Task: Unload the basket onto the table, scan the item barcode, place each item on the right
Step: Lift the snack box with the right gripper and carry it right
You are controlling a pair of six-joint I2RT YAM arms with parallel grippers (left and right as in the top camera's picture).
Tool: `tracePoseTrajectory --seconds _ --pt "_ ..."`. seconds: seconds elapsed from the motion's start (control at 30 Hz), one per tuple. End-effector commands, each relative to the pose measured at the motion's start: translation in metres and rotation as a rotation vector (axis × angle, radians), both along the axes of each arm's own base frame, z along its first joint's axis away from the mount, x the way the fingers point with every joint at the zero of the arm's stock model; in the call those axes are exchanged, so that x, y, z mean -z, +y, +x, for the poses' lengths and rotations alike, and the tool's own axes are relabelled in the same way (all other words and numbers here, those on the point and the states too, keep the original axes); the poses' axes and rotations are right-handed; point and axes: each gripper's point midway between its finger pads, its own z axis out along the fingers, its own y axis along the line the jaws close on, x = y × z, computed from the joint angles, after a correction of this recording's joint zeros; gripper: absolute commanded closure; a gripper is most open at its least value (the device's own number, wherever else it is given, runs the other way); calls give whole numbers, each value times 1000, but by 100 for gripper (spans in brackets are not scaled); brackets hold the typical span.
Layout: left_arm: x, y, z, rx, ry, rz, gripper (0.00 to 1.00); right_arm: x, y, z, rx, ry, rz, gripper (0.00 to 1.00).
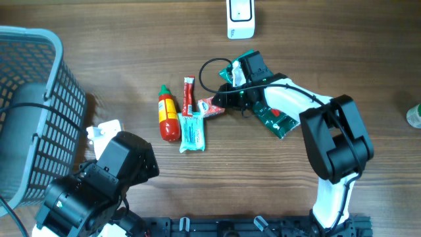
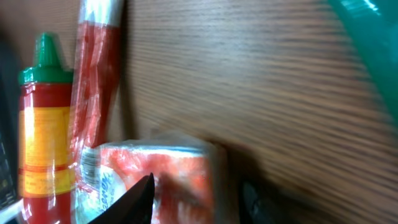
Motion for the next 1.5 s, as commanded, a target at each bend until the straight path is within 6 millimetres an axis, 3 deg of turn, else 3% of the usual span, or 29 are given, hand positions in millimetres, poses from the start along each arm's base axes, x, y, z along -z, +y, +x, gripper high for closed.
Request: tracePoseTrajectory --seconds 0.0,0.2,0.27,0.4,0.47,0.6,0.63,0.77,0.87,1.1,1.3,1.47 --pt "-1 1 1 -12 -9 3 0 22 5 -11 -34 69 20 95" --pt "-1 1 1 -12 -9 3 0 12 -1 -12 54 152 28 96" --pt "-1 1 1 -12 -9 3 0 -11 -6 -12 74 164 65 96" --pt "-1 1 1 -12 -9 3 0 -76 -25 -17 186 203 108 96" --pt "-1 1 1 -12 -9 3 0 -120 -37 -38 213 219 127 96" --pt "-1 1 1 -12 -9 3 0 -175 -46 -84 224 273 165 96" --pt "-1 1 1 -12 -9 3 0 -197 -44 -103 192 292 217 96" --pt "-1 1 1 -12 -9 3 0 -242 -47 -150 232 428 308 96" --pt "-1 1 1 -12 -9 3 0 -256 -53 -168 304 502 320 95" --pt "-1 1 1 -12 -9 2 0 -283 -57 -194 295 415 353 96" --pt "-1 1 1 -12 -9 2 0 -268 -72 -199 370 412 259 96" --pt "-1 1 1 -12 -9 2 0 -267 -72 -200 341 382 250 96"
